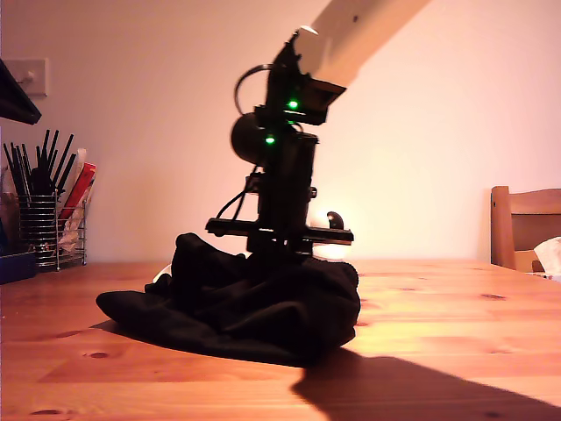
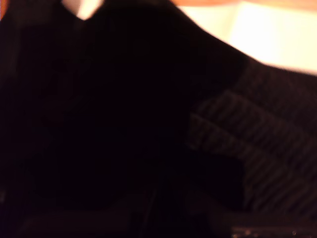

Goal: Fold the shorts in front of you. After folding it, place it to the right side.

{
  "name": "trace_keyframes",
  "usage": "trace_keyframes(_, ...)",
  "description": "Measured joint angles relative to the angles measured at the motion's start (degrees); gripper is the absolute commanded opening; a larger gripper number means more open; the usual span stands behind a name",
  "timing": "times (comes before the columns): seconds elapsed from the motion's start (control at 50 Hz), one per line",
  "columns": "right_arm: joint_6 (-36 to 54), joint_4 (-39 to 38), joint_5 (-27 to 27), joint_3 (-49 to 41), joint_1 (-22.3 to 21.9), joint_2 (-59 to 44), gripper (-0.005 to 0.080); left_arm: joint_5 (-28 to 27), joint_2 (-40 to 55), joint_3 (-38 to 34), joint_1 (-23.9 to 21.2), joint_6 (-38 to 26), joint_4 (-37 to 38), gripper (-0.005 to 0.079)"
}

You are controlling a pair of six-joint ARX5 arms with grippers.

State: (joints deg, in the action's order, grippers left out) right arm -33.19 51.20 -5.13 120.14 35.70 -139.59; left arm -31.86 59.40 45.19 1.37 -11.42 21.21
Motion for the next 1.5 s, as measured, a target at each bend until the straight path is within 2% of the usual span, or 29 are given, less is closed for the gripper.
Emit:
trace_keyframes(0.16,-2.78,-0.76,-0.42,-0.26,0.46,0.09,-0.0013,-0.02,0.00,0.00,0.00,0.00,0.09,-0.0019)
trace_keyframes(0.34,0.28,-4.44,1.22,-1.14,1.14,0.63,-0.0013,-0.02,0.00,0.00,-0.70,-0.02,0.15,-0.0019)
trace_keyframes(0.46,0.33,-3.65,4.57,-1.70,1.25,2.01,-0.0013,-0.02,0.00,0.00,-1.29,-0.09,0.39,-0.0019)
trace_keyframes(0.6,2.82,-2.69,5.18,-2.89,1.36,7.17,-0.0013,-0.68,1.40,0.00,-1.90,-0.09,0.39,-0.0019)
trace_keyframes(0.78,17.88,-2.29,6.51,-2.78,0.96,16.46,-0.0013,-1.70,7.23,0.00,-5.99,-0.09,-0.46,-0.0019)
trace_keyframes(0.88,27.36,-0.26,9.31,-1.95,0.00,18.69,-0.0013,-0.94,10.93,0.00,-9.38,-0.07,-4.57,-0.0019)
trace_keyframes(1.02,33.44,3.52,12.96,-1.84,-2.54,17.70,-0.0013,2.45,15.17,0.00,-14.05,0.55,-12.90,-0.0019)
trace_keyframes(1.12,34.60,3.63,14.32,-1.86,-5.07,16.00,-0.0013,2.67,18.99,0.00,-16.44,0.85,-18.69,-0.0019)
trace_keyframes(1.32,34.80,4.46,16.72,-1.88,-10.03,15.61,-0.0013,1.20,28.48,0.00,-20.76,7.17,-27.98,-0.0020)
trace_keyframes(1.5,34.82,4.48,17.90,-1.88,-12.85,15.61,-0.0013,-0.81,32.87,0.00,-26.64,9.68,-35.43,-0.0021)
